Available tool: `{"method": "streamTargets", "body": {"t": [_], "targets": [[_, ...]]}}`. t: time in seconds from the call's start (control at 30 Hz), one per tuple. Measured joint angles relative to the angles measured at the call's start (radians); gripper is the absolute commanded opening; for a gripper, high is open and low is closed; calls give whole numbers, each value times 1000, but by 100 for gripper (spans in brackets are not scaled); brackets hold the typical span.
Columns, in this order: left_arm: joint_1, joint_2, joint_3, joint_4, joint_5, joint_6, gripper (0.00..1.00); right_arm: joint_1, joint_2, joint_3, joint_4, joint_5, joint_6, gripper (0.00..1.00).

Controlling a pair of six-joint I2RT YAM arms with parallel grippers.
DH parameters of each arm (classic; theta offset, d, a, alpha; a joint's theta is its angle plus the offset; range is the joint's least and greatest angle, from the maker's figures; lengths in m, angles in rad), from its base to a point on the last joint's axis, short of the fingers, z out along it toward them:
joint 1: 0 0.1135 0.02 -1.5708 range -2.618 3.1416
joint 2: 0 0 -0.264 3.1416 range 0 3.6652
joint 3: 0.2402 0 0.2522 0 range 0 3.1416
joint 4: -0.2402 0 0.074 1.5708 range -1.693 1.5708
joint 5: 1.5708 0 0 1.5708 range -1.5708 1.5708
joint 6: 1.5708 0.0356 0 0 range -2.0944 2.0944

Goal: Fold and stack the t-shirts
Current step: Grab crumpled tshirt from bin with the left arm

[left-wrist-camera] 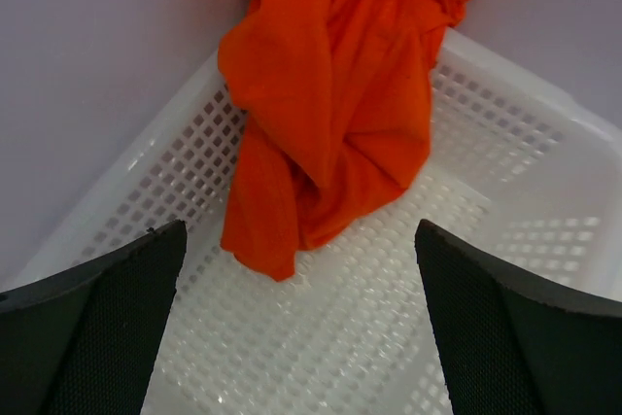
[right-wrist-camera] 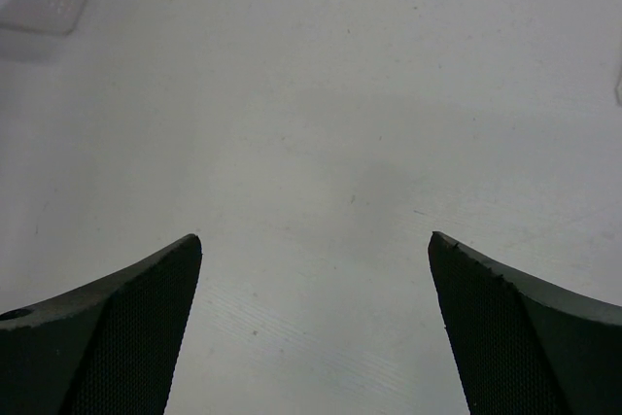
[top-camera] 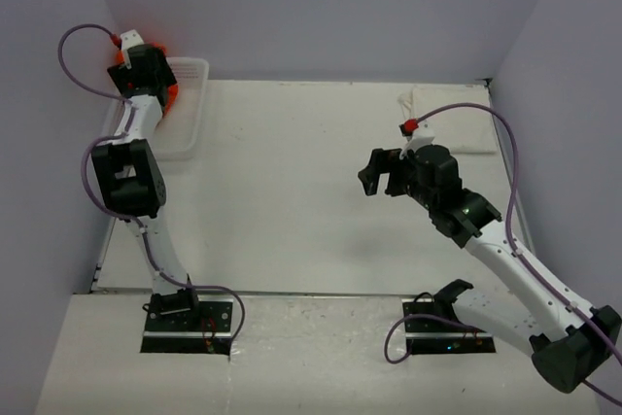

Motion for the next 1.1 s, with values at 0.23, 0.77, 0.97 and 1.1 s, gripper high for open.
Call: {"method": "streamTargets", "body": {"t": [0.23, 0.77, 0.97, 1.1], "targets": [[87, 155, 36, 184, 49, 96, 100, 61, -4, 0, -24, 34, 0, 99], [107, 410, 218, 315, 255, 117, 83, 68, -98, -49, -33, 34, 14, 99], [110, 435, 243, 317, 268, 100, 8, 68, -121, -80, -39, 32, 22, 99], [111, 430, 241, 344, 288, 105, 0, 68, -114, -97, -34, 29, 31, 99]]}}
